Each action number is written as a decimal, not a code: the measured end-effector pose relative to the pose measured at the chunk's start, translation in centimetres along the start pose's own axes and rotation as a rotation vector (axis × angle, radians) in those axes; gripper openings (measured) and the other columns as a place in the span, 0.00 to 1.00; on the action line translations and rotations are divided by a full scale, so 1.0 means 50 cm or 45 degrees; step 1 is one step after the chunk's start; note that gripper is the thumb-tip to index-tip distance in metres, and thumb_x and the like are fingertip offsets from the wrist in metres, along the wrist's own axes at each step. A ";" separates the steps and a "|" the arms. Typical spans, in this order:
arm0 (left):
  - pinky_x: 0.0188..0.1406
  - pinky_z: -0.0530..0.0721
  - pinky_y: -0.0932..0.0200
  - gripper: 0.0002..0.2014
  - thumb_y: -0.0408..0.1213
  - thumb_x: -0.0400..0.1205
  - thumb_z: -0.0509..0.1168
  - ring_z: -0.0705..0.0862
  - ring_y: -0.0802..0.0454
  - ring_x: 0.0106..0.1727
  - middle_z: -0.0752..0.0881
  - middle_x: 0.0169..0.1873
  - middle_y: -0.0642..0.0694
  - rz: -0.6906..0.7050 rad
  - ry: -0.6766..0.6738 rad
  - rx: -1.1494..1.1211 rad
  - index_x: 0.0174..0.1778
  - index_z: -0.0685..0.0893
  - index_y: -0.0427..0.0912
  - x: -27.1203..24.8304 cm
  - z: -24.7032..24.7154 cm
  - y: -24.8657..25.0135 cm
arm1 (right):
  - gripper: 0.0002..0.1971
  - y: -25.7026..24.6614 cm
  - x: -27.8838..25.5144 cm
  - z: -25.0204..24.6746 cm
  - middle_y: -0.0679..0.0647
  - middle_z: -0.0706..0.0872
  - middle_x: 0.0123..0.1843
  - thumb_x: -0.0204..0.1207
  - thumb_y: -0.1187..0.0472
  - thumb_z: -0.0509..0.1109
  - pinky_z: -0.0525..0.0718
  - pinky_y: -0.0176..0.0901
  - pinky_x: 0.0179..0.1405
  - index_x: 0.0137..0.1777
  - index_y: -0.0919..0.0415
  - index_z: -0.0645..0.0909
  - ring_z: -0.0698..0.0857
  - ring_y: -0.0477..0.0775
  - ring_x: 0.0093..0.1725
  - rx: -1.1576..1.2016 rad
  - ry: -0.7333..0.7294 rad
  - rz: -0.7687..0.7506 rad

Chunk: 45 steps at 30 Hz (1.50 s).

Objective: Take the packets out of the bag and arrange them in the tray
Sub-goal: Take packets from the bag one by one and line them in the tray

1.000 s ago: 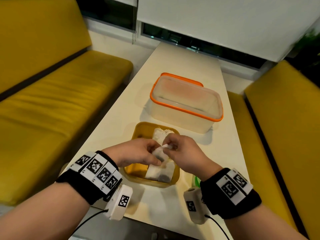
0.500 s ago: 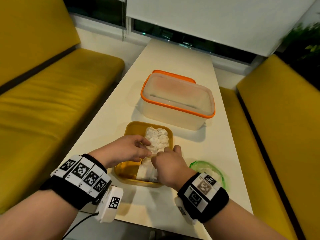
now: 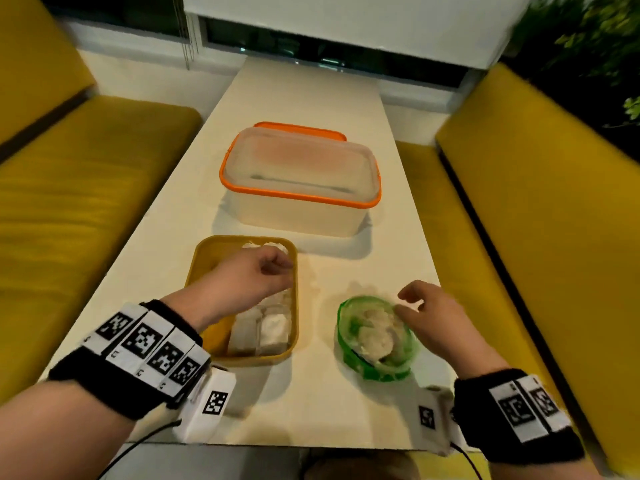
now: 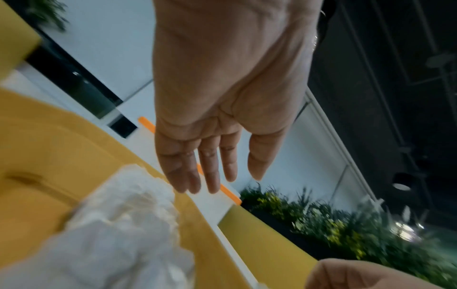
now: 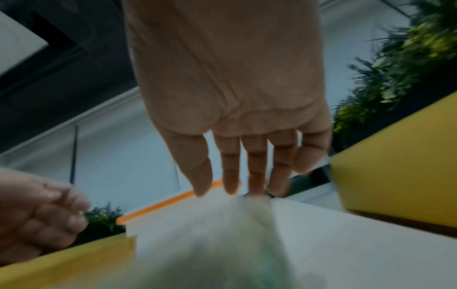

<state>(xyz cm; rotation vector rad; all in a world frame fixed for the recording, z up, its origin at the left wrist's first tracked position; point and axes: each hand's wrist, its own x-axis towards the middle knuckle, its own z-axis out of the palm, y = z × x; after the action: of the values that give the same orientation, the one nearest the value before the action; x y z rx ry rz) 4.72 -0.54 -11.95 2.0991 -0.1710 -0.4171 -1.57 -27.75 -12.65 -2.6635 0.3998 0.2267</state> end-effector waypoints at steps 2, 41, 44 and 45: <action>0.58 0.81 0.57 0.09 0.42 0.77 0.72 0.83 0.56 0.54 0.86 0.50 0.54 0.077 -0.005 0.167 0.52 0.85 0.50 0.018 0.034 0.027 | 0.21 0.027 -0.010 0.017 0.53 0.82 0.64 0.78 0.50 0.68 0.76 0.41 0.49 0.70 0.50 0.72 0.82 0.54 0.59 -0.016 -0.092 0.082; 0.43 0.77 0.60 0.31 0.46 0.72 0.75 0.80 0.50 0.52 0.79 0.64 0.45 0.044 -0.556 1.083 0.71 0.75 0.44 0.085 0.177 0.123 | 0.11 0.011 -0.018 0.064 0.42 0.71 0.75 0.74 0.44 0.67 0.59 0.56 0.70 0.52 0.44 0.85 0.63 0.51 0.75 -0.225 0.039 -0.071; 0.54 0.77 0.59 0.33 0.48 0.72 0.76 0.78 0.49 0.62 0.77 0.69 0.47 0.151 -0.427 0.857 0.72 0.74 0.48 0.082 0.163 0.132 | 0.10 0.006 -0.019 0.054 0.39 0.73 0.72 0.78 0.45 0.66 0.59 0.52 0.67 0.52 0.44 0.85 0.65 0.49 0.73 -0.210 0.128 -0.086; 0.60 0.77 0.59 0.34 0.48 0.71 0.76 0.77 0.49 0.66 0.77 0.70 0.48 0.180 -0.408 0.790 0.73 0.74 0.49 0.082 0.162 0.132 | 0.09 0.003 -0.018 0.047 0.39 0.74 0.70 0.79 0.47 0.65 0.59 0.50 0.65 0.53 0.44 0.85 0.66 0.48 0.72 -0.198 0.150 -0.107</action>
<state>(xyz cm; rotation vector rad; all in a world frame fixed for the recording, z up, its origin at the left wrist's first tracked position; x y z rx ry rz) 5.89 -11.67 -11.26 2.5862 -0.7089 -0.6775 -2.68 -26.61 -14.60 -2.8485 0.3175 0.0774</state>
